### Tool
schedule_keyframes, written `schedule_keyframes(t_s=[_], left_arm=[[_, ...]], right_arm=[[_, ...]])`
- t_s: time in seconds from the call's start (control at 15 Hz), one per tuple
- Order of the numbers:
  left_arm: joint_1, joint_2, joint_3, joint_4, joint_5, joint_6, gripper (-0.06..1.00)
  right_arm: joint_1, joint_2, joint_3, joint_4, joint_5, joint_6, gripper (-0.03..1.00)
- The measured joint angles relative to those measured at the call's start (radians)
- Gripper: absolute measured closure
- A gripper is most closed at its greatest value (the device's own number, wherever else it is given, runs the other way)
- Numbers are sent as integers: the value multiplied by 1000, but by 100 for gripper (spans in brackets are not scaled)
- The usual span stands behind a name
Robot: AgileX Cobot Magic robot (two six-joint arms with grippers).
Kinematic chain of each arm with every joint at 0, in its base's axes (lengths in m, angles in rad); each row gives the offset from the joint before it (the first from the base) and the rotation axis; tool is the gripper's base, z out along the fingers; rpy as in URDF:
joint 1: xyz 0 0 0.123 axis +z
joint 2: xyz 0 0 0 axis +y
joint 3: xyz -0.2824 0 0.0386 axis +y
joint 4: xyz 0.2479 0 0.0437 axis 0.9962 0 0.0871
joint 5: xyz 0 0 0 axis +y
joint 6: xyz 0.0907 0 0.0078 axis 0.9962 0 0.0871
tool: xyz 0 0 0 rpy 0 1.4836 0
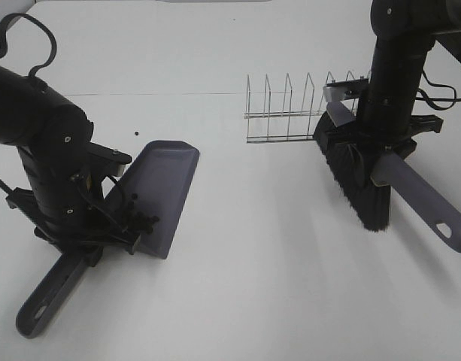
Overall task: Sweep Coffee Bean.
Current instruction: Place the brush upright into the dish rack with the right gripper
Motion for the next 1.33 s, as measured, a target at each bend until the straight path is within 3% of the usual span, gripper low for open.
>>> schedule_keyframes(t_s=[0.4, 0.67, 1.33], left_arm=[[0, 0, 0, -3, 5, 13, 63], [0, 0, 0, -4, 2, 16, 63], [0, 0, 0, -12, 11, 19, 63]], right_arm=[[-67, 24, -47, 17, 10, 45, 68], [-67, 28, -57, 18, 9, 40, 68], [-67, 137, -314, 27, 1, 28, 68]])
